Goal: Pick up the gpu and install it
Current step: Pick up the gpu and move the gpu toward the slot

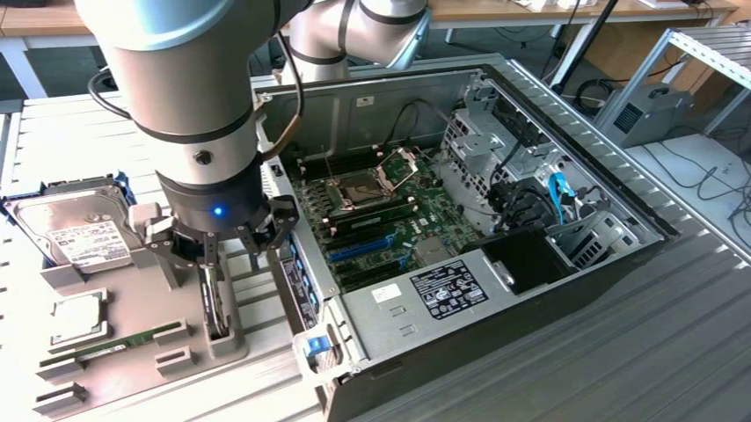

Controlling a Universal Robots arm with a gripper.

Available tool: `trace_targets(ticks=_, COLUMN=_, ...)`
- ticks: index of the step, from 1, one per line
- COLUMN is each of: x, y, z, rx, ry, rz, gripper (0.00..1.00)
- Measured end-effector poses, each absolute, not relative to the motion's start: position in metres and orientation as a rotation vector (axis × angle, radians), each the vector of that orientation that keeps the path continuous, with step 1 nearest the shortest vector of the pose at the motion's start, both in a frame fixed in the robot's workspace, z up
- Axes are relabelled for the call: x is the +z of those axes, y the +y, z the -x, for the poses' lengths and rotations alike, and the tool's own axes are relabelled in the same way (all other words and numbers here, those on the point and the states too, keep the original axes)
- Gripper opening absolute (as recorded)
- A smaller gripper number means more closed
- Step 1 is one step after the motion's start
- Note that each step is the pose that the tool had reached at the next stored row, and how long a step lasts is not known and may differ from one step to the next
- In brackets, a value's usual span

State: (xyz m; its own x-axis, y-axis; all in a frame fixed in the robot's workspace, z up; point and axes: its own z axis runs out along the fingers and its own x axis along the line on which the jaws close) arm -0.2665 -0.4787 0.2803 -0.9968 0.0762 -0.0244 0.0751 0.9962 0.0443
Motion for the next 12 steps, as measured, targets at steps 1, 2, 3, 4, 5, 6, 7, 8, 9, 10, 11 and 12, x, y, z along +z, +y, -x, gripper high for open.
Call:
trace_targets(ticks=1, x=0.28, y=-0.4788, z=0.2665, rx=0.068, ry=3.113, rz=-0.118, gripper=0.42)
trace_targets(ticks=2, x=0.2797, y=-0.4787, z=0.2665, rx=0.068, ry=3.113, rz=-0.118, gripper=0.42)
trace_targets(ticks=3, x=0.2793, y=-0.4787, z=0.2665, rx=0.068, ry=3.113, rz=-0.118, gripper=0.42)
trace_targets(ticks=4, x=0.279, y=-0.4788, z=0.2665, rx=0.067, ry=3.113, rz=-0.118, gripper=0.42)
trace_targets(ticks=5, x=0.2787, y=-0.4787, z=0.2665, rx=0.068, ry=3.113, rz=-0.118, gripper=0.42)
trace_targets(ticks=6, x=0.2784, y=-0.4787, z=0.2665, rx=0.068, ry=3.113, rz=-0.118, gripper=0.42)
trace_targets(ticks=7, x=0.278, y=-0.4787, z=0.2665, rx=0.068, ry=3.113, rz=-0.118, gripper=0.42)
trace_targets(ticks=8, x=0.2777, y=-0.4788, z=0.2665, rx=0.068, ry=3.113, rz=-0.118, gripper=0.42)
trace_targets(ticks=9, x=0.2773, y=-0.4787, z=0.2665, rx=0.068, ry=3.113, rz=-0.118, gripper=0.42)
trace_targets(ticks=10, x=0.2766, y=-0.4787, z=0.2665, rx=0.068, ry=3.113, rz=-0.118, gripper=0.42)
trace_targets(ticks=11, x=0.276, y=-0.4787, z=0.2665, rx=0.068, ry=3.112, rz=-0.118, gripper=0.42)
trace_targets(ticks=12, x=0.2756, y=-0.4787, z=0.2665, rx=0.068, ry=3.113, rz=-0.118, gripper=0.42)
